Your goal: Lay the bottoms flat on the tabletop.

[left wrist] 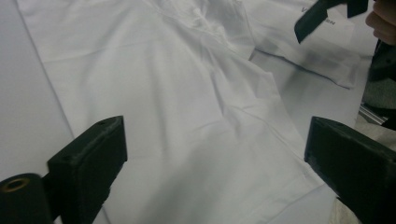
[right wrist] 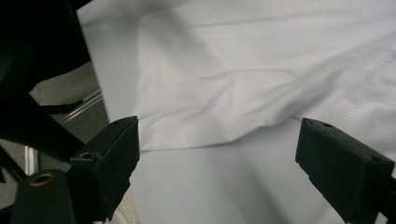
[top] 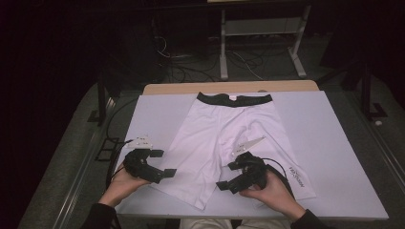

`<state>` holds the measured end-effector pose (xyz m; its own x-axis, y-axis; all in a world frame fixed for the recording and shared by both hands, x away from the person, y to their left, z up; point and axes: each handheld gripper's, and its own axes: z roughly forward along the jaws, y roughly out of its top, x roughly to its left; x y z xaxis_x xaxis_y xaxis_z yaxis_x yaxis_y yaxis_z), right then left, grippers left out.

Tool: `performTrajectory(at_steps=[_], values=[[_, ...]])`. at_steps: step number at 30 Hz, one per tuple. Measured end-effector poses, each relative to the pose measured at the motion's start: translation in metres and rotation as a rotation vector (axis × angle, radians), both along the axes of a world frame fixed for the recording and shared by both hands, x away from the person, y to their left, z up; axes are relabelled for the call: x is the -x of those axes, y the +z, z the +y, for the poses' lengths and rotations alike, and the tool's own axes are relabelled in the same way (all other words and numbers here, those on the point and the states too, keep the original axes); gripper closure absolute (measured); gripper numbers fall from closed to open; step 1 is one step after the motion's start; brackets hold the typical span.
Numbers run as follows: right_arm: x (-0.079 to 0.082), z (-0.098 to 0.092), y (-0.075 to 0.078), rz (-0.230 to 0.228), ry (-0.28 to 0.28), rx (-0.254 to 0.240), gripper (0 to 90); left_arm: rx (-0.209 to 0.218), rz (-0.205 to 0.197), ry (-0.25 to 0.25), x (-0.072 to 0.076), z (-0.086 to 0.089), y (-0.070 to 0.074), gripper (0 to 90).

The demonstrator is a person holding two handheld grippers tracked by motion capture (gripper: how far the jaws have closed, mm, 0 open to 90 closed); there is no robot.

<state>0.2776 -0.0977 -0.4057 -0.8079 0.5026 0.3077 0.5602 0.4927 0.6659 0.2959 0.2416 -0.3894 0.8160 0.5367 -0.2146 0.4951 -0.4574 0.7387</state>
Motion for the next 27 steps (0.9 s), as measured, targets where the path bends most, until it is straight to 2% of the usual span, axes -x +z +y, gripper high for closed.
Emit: performTrajectory(at_steps=[3, 6, 8, 11, 14, 19, 22, 27], values=[[-0.004, -0.010, 0.002, 0.007, -0.019, 0.012, 3.2, -0.003, -0.004, -0.014, 0.000, -0.005, 0.000, 0.0], [-0.005, -0.020, 0.005, 0.003, -0.029, 0.005, 0.0, -0.006, -0.010, -0.019, -0.001, -0.008, 0.001, 0.0], [-0.006, -0.027, 0.007, -0.007, -0.034, -0.004, 0.0, -0.002, -0.018, -0.015, -0.001, -0.011, 0.001, 0.0], [-0.007, -0.037, 0.010, -0.021, -0.051, -0.012, 0.0, 0.034, -0.039, -0.004, -0.001, -0.013, 0.000, 0.0], [-0.007, -0.051, 0.011, -0.032, -0.075, -0.020, 0.0, 0.061, -0.038, 0.005, -0.001, -0.017, -0.006, 0.0], [-0.006, -0.074, 0.010, -0.051, -0.130, -0.030, 0.0, 0.064, -0.060, 0.015, -0.001, -0.022, -0.013, 0.0], [-0.006, -0.088, 0.007, -0.060, -0.158, -0.043, 0.0, 0.086, -0.074, 0.024, 0.000, -0.024, -0.018, 0.0], [-0.004, -0.106, 0.005, -0.063, -0.198, -0.059, 0.0, 0.079, -0.105, 0.040, 0.005, -0.020, -0.023, 0.0]])
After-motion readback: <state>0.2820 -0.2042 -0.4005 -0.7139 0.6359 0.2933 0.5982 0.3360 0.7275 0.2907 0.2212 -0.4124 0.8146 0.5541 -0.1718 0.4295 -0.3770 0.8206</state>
